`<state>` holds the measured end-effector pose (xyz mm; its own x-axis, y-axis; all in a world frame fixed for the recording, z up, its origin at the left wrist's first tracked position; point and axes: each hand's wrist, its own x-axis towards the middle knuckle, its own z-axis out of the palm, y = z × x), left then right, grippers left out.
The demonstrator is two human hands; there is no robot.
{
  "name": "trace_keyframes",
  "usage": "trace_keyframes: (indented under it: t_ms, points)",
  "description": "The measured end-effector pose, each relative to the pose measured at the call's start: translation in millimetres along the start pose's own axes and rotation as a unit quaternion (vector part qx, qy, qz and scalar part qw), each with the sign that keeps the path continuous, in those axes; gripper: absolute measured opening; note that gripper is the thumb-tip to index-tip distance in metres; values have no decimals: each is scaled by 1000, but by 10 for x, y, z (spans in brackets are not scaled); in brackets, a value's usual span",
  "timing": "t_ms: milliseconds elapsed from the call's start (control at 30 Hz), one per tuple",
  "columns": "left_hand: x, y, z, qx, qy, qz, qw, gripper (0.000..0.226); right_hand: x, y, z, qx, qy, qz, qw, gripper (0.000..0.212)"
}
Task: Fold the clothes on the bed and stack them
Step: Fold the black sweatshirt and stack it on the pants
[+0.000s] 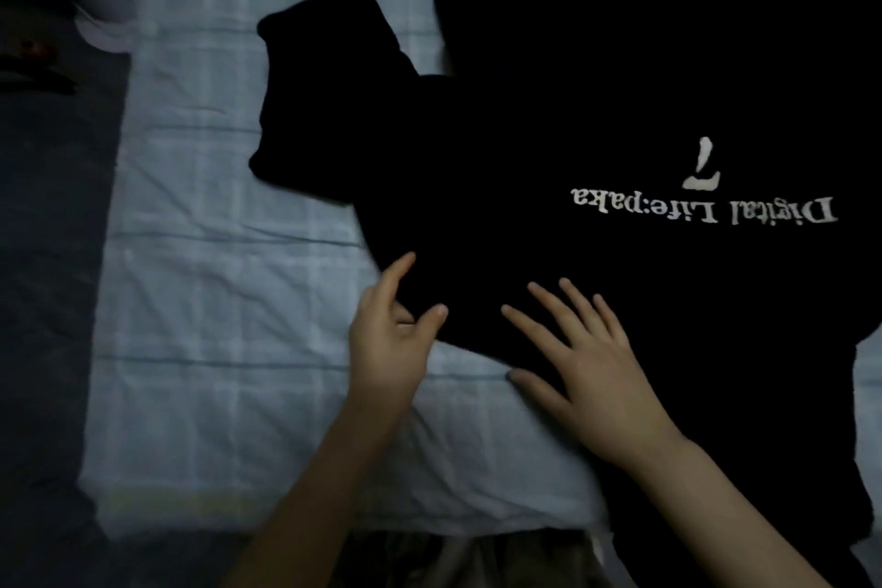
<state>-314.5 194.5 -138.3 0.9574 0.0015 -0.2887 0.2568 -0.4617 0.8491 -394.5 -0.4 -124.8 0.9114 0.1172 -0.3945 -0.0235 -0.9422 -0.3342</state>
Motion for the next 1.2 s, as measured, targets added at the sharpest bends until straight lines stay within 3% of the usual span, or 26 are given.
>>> trace_keyframes:
  t_ms: [67, 167, 267, 333, 400, 500, 600, 733, 800, 867, 900, 967, 1033, 1067, 1133, 1200]
  points:
    - [55, -28, -98, -44, 0, 22, 999, 72, 56, -49, -62, 40, 46, 9, 998, 63]
    - [342, 3, -372, -45, 110, 55, 991, 71, 281, -214, -197, 124, 138, 7, 983, 57]
    - [796, 76, -679, 31, 191, 37, 980, 67, 671, -471, -367, 137, 172, -23, 975, 55]
    - [1122, 111, -781, 86, 169, 7, 982, 70, 987, -612, -477, 123, 204, -53, 970, 55]
    - [1380, 115, -793, 70, 147, -18, 987, 67, 1312, -725, -567, 73, 245, -67, 964, 56]
    - [1548, 101, -793, 7, 161, -24, 987, 54, 1748, -824, -672, 64, 216, -32, 974, 63]
    - [1519, 101, -1044, -50, 202, 25, 978, 49, 1990, -812, -746, 102, 157, -19, 982, 76]
    - [1445, -147, -1923, 63, 339, 72, 936, 53, 2042, -761, -827, 64, 201, -122, 970, 68]
    - [1447, -322, -2294, 124, 305, 10, 944, 51, 2071, -789, -771, 18, 176, -146, 973, 67]
    - [1426, -412, -2383, 196, 213, -90, 953, 54, 2105, -862, -622, -16, 101, -130, 986, 68]
    - [1399, -415, -2344, 221, 208, -103, 947, 54, 2114, -884, -524, -49, 74, -120, 989, 70]
    - [1324, -325, -2179, 229, 248, -18, 941, 51, 2122, -895, -373, -106, 68, -111, 986, 71]
    - [1282, -213, -1919, 157, 223, 64, 960, 46, 2119, -933, -332, -81, 94, -99, 987, 71]
    - [1277, -152, -1771, 98, 177, 65, 977, 45, 2107, -977, -317, -47, 110, -86, 989, 71]
    - [1317, -81, -1485, -3, 89, 13, 996, 47, 2068, -1107, -259, -3, 148, -70, 986, 72]
    - [1370, -52, -1283, -30, 61, -21, 997, 49, 2045, -1232, -166, -17, 168, -83, 982, 77]
